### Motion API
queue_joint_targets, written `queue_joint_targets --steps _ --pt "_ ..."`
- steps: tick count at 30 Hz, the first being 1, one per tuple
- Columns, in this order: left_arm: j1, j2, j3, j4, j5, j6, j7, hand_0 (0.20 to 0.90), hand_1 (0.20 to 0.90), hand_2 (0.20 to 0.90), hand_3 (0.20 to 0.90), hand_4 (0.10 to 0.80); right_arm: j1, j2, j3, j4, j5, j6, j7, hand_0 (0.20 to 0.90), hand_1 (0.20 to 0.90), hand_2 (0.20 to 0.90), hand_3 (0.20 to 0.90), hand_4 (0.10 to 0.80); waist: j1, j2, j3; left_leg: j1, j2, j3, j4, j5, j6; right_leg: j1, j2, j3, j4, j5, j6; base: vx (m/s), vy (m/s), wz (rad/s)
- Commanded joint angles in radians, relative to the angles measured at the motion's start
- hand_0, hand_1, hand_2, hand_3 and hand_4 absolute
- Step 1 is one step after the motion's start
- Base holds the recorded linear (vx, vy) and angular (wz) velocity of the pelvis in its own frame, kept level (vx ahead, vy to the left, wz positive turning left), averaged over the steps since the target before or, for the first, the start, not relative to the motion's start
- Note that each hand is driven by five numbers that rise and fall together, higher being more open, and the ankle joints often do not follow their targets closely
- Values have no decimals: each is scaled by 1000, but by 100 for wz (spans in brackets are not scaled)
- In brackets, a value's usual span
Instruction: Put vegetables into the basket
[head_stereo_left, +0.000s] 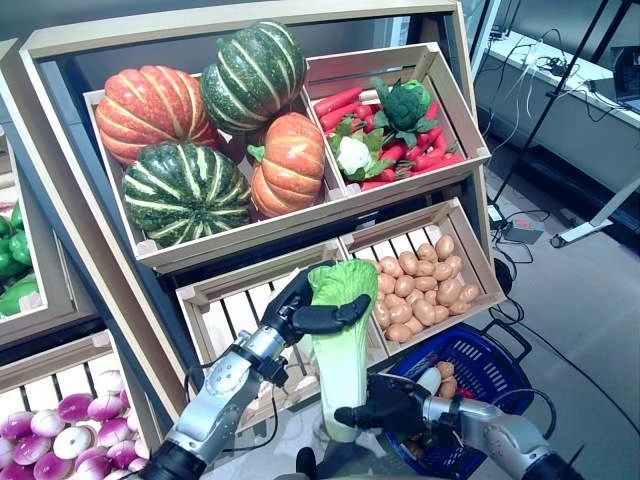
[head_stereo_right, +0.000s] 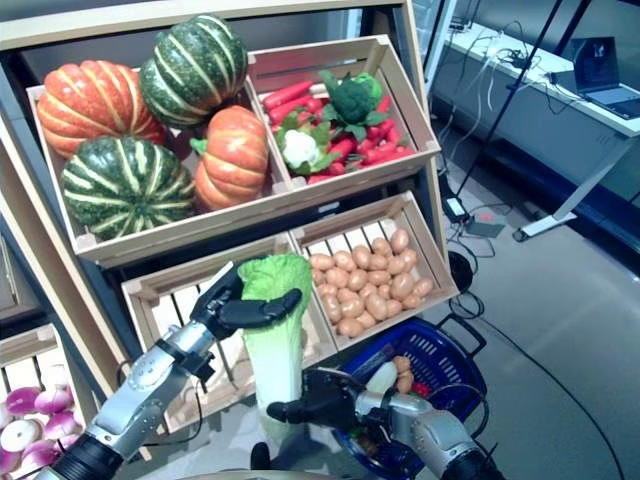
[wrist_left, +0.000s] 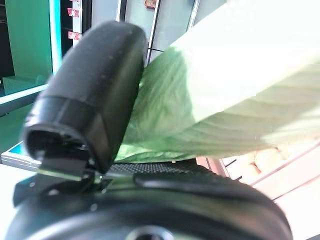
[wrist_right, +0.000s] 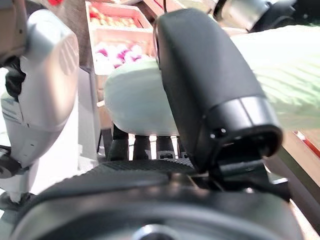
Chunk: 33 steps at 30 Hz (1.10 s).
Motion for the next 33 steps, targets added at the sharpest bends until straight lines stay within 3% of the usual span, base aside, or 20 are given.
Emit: queue_joint_targets --steps 1,10,17,23,30,32,33 --pt "-28 -12 182 -119 -45 -110 2 900 900 900 900 800 27 -11 -220 -38 226 -136 -71 300 300 300 300 400 -7 -26 -19 84 34 9 2 -135 -47 -57 -30 36 -53 133 27 4 -46 -7" --pt "75 0 302 -121 -14 -113 -1 900 900 900 900 800 137 36 -380 -112 346 -335 -45 300 300 300 300 400 -28 -11 19 47 34 35 9 -127 -37 -118 -9 61 -1 105 14 -20 -53 -8" --pt "-24 17 297 -78 9 -185 99 900 900 900 900 800 13 77 -411 -51 498 -505 -77 300 300 300 300 400 -39 22 146 -96 38 21 77 -114 -46 -256 10 67 94 71 -16 -239 -52 -1" --pt "-63 2 330 -41 44 -282 213 900 900 900 900 800 -90 134 -501 47 660 -644 -185 300 300 300 300 400 -45 46 281 -280 60 22 278 -120 -79 -378 9 55 240 31 -57 -161 -31 3" --pt "-127 -27 302 -46 119 -345 337 900 900 900 900 800 -170 191 -492 110 731 -741 -283 300 300 300 300 400 -33 61 394 -526 69 2 549 -155 -73 -574 -8 42 482 -40 -95 -121 -9 7" --pt "-139 -29 288 -48 133 -351 355 900 900 900 900 800 -190 196 -487 126 760 -762 -289 300 300 300 300 400 -28 63 414 -555 67 3 571 -163 -64 -612 -16 40 521 -48 -98 -43 -7 2" --pt "-148 -29 279 -43 138 -361 364 900 900 900 900 800 -202 198 -489 139 781 -772 -292 300 300 300 300 400 -24 63 425 -568 63 -4 598 -199 -64 -630 -22 44 560 -75 -92 0 0 0"
